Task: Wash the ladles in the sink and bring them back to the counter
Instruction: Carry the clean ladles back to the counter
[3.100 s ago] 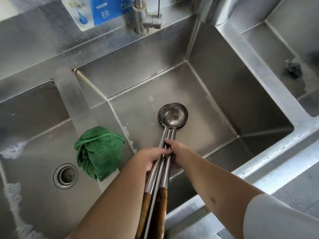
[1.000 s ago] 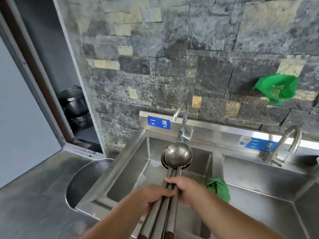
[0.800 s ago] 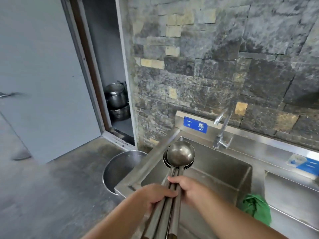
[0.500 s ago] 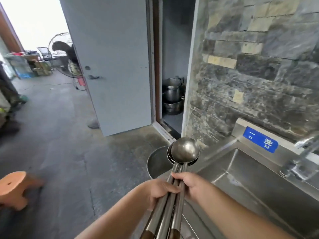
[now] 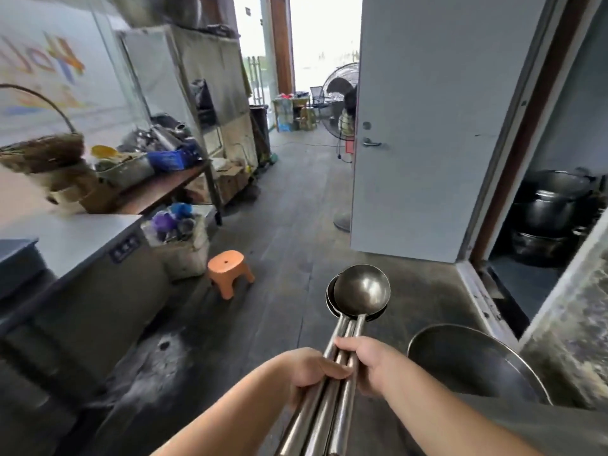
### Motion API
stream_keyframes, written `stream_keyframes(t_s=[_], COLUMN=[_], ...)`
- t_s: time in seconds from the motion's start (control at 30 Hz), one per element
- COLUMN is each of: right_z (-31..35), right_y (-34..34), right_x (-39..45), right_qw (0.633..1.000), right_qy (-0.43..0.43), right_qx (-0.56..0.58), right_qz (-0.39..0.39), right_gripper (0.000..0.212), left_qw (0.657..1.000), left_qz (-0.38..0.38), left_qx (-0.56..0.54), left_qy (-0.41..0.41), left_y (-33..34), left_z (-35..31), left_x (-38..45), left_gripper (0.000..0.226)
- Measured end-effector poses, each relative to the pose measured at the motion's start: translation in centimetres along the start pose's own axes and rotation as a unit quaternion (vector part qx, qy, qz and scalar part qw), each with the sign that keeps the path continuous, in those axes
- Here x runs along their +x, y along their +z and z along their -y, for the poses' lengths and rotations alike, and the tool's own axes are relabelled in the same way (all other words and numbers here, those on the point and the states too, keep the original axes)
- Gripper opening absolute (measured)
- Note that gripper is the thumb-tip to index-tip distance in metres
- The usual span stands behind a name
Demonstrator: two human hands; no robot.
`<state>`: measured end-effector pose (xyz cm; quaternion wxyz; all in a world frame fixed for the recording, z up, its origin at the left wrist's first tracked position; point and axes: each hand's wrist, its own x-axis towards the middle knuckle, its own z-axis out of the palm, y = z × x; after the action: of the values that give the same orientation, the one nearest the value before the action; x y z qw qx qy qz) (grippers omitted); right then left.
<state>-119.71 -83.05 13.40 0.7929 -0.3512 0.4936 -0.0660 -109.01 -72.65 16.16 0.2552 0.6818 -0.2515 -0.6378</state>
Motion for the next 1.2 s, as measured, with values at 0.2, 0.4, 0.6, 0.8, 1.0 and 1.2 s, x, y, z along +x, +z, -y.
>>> stream_keyframes(t_s=[0.2,0.4,0.6,0.8,1.0,1.2], right_z=[-0.4,-1.5,-2.1,-2.9,-3.4,-1.3], right_y=[8.6,18.2,30.0,41.2,49.9,58.3], right_x=[2.7,5.2,9.5,13.2,17.5,23.7], right_qw=[0.995,0.986,0.975,0.958,0.933,0.9], right_qy=[0.029,0.049,0.063,0.087,0.125,0.151], right_qx=[-0.077,-0.122,-0.165,-0.212,-0.266,-0.328], right_qz=[0.061,0.101,0.135,0.174,0.207,0.243], right_gripper=[0.02,0.019,0.017,0.014,0.019,0.029], left_qw=[0.994,0.987,0.972,0.947,0.917,0.892], left_qz=[-0.058,-0.115,-0.162,-0.17,-0.2,-0.248], left_qx=[-0.092,-0.114,-0.173,-0.271,-0.344,-0.379], left_qy=[-0.01,-0.01,-0.007,-0.007,-0.012,-0.016], left_y=[-6.2,-14.2,-24.2,-32.4,-39.4,-48.1], left_z=[4.1,9.2,13.6,17.0,20.0,21.1], left_x=[-3.1,-4.9,-7.7,-11.3,-12.3,-10.8], left_gripper=[0.022,0.068,0.051,0.03,0.038,0.037])
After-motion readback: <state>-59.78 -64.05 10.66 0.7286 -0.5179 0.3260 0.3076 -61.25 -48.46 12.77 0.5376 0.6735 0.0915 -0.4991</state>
